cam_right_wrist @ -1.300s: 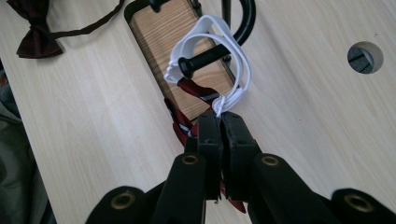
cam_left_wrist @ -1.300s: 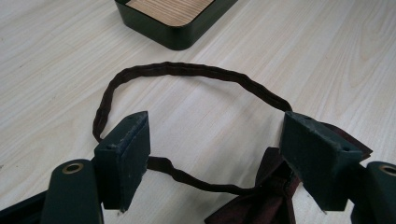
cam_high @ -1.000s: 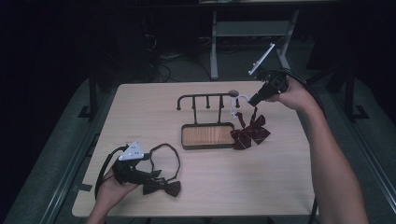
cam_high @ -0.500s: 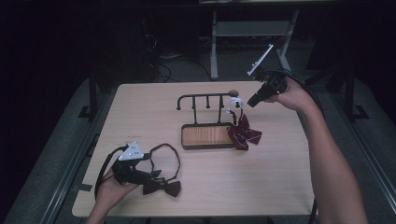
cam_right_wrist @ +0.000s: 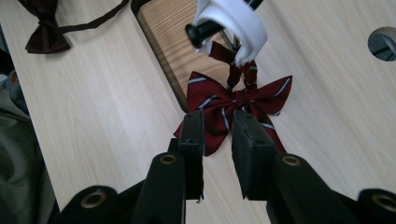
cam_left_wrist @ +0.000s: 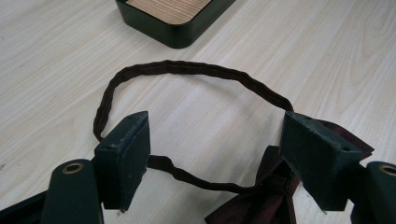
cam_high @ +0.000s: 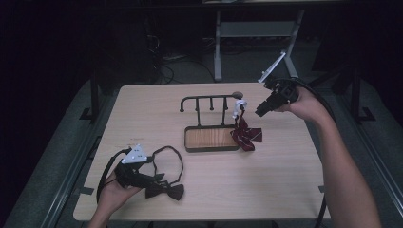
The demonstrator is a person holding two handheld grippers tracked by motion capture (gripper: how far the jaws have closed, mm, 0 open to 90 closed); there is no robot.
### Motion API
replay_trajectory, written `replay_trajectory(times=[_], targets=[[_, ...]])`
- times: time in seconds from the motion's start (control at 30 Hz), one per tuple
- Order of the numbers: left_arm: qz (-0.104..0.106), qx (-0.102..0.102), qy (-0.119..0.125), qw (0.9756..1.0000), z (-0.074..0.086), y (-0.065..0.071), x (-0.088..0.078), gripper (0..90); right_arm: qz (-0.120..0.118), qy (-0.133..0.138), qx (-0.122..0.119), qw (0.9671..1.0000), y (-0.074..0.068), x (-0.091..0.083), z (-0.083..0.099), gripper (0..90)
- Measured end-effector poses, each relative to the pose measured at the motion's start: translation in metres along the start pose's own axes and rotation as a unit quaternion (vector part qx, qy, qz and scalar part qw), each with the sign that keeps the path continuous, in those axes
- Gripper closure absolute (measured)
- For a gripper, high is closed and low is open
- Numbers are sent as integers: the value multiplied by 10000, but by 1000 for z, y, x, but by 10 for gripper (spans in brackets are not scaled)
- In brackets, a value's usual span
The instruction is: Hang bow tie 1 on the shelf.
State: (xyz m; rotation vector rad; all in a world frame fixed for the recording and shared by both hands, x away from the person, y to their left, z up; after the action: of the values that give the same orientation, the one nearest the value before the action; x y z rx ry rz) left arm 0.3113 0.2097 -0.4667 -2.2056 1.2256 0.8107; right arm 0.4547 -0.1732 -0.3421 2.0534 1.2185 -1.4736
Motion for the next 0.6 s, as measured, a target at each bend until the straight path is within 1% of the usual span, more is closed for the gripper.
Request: replay_trajectory(times=[0.13,0.3,0.57,0.6], targets=[[2,-21,-13,10000,0,1,1,251,-49,53,11,10000,-1,2,9,721],[9,-25,-18,10000,0,0,0,252,-89,43,34,9999,-1,7,19,690],[0,-22,-44,10000,0,1,1,254,-130,70,24,9999,-6,12,27,653],[2,-18,-45,10000,0,0,1,256,-143,94,-10,9999,-7,13,28,645]])
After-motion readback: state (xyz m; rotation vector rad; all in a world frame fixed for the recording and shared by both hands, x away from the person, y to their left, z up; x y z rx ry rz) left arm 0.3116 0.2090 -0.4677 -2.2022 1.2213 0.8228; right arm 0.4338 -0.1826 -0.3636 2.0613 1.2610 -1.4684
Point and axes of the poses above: each handheld gripper's, and its own axes: x roughly forward along the jaws, z roughly out of its underside, y roughly to its right, the point moved 7 cm from there along x, roughly forward along the jaws, and after that the axes turned 10 degrees about x, right-handed, at the moved point
